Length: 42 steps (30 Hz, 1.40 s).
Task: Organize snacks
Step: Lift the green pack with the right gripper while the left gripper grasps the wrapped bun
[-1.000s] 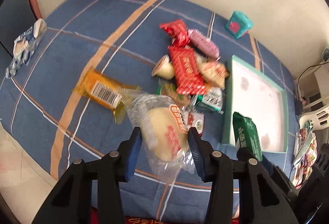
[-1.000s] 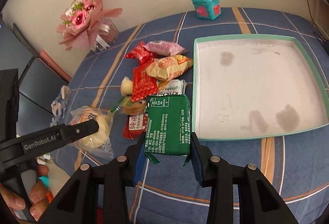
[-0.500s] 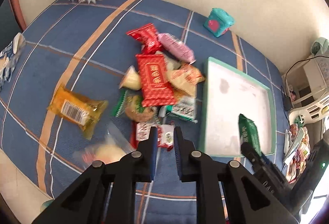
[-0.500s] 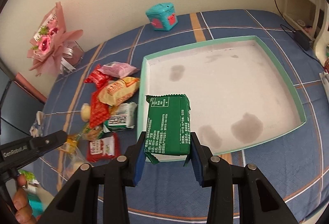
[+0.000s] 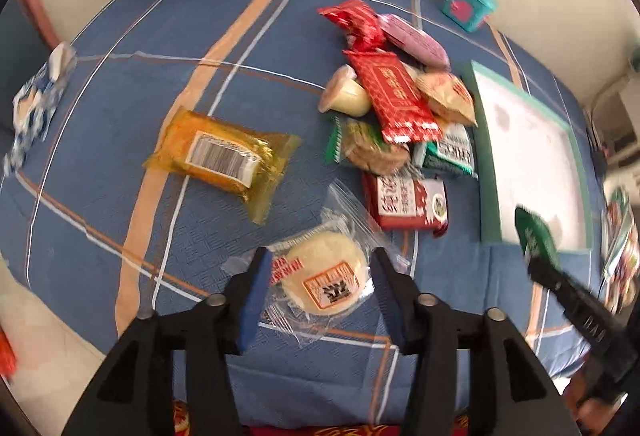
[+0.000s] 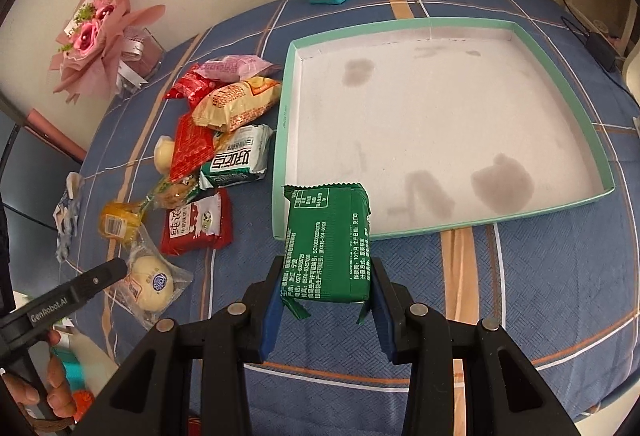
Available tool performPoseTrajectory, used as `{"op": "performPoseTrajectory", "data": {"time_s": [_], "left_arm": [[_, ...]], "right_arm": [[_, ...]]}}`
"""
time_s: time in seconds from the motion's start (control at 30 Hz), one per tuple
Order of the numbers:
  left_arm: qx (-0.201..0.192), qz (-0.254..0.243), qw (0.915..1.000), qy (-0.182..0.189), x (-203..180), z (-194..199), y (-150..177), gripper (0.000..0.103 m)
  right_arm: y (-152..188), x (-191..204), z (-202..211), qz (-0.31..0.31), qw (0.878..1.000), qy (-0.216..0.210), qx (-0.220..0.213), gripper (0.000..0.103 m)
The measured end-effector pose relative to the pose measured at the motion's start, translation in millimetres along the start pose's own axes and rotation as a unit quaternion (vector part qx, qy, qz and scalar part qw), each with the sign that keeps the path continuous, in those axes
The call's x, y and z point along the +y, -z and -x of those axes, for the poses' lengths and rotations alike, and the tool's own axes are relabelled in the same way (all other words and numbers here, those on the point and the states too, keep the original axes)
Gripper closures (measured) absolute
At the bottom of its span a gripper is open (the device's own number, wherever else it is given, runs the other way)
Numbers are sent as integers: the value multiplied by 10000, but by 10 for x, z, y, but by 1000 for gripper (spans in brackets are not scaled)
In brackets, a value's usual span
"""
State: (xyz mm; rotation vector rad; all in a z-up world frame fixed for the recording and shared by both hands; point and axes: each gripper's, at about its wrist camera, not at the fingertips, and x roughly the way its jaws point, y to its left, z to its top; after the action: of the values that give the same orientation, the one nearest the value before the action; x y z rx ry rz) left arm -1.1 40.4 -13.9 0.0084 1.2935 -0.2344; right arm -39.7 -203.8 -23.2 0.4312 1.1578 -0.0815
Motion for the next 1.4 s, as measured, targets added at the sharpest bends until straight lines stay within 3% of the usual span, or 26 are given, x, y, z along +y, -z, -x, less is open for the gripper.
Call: {"op": "performPoseTrajectory", "data": {"time_s": [0.03,0.17,0.33,0.47,0.7,0.77,0.97,1.4], "left_arm": [[10,-123,9999,-3,-23,-13,16,37],[27,-677,9974,-238,-147,-53,69,30],[166,-1418,9890,-393,-367,-189,111,27],[279,-1667,9830,-713,-466,-330,145,26],[367,-1347,9868,-824,-336,-516,83,27],[341,-1234,9880,-858,-272,-522,62,40],[171,-1025,9918,-738,-175,-398,76,53],[-135,-535,9982,-240,-175,62,62,58]], "right_arm": [[5,7,3,15,10000,6,-5,61],[25,12,15,18,10000,-20,62,61],[30,50,12,137,9999,20,83,61],[26,52,-1,164,9998,20,97,61],[22,51,-54,208,9996,43,166,61],[18,47,-73,210,9996,43,186,61],[17,44,-83,216,9996,20,177,61],[-29,37,129,150,9994,-241,-215,61]]}}
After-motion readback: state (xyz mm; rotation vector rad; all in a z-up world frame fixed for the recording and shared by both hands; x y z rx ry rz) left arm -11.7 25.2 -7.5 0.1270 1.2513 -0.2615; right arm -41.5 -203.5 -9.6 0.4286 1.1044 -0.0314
